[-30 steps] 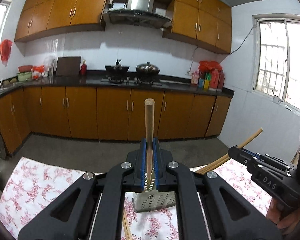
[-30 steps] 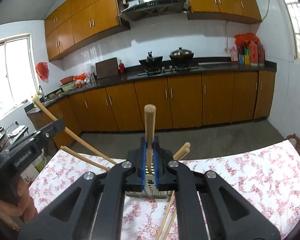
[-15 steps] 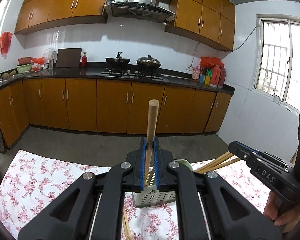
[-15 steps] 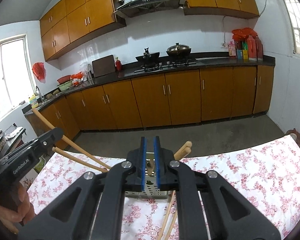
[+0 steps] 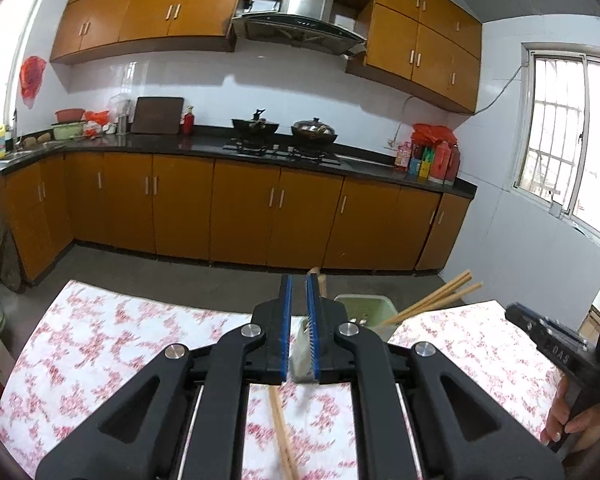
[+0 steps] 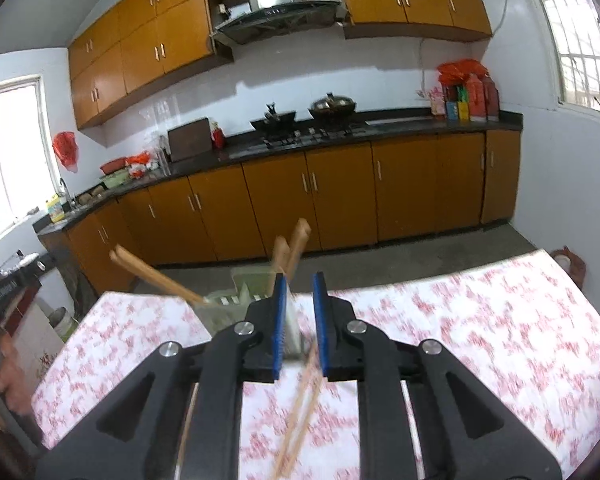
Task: Organize utensils
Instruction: 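Close the right tool on a chopstick while the left tool grasps another chopstick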
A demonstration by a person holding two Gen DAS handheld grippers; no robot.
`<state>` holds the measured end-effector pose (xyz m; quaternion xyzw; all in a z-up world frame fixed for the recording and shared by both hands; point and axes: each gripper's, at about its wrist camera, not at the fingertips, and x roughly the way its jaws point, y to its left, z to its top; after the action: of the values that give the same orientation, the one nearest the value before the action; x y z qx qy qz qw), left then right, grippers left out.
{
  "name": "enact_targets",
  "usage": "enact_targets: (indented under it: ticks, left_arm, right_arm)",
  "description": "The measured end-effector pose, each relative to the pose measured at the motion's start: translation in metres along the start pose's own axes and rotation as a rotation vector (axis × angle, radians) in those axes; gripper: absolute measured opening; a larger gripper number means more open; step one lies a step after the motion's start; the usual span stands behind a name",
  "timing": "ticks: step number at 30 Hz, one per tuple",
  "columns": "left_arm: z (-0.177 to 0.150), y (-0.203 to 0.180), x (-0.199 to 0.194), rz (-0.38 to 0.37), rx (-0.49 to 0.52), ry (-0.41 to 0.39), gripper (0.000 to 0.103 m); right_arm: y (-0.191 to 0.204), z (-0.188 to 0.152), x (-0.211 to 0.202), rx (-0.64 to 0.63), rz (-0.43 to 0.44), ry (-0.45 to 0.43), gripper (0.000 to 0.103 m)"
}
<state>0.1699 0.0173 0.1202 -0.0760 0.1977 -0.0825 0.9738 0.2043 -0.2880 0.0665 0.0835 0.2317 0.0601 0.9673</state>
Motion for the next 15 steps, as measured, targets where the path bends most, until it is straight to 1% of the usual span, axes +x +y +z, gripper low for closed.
enact_targets:
  ticks: [3, 5, 10, 13, 15]
  left_arm:
    - [-0.012, 0.010, -0.004, 0.011, -0.019, 0.018, 0.009]
    - [-0.022, 0.015, -0.001, 0.032, -0.015, 0.042, 0.009]
    - [-0.057, 0.029, 0.026, 0.107, 0.006, 0.146, 0.009]
    - [-0.075, 0.038, 0.037, 0.127, -0.001, 0.196, 0.009]
    - [-0.088, 0.043, 0.045, 0.138, -0.005, 0.230, 0.009]
  right_arm:
    - [-0.006, -0.024, 0.010, 0.020, -0.007, 0.061, 0.015]
    - [-0.010, -0.043, 0.024, 0.031, -0.022, 0.117, 0.015]
    - [-0.009, -0.086, 0.064, 0.041, -0.028, 0.244, 0.015]
    - [-0.007, -0.109, 0.088, 0.060, -0.021, 0.320, 0.015]
    - [-0.005, -0.120, 0.099, 0.069, -0.013, 0.356, 0.015]
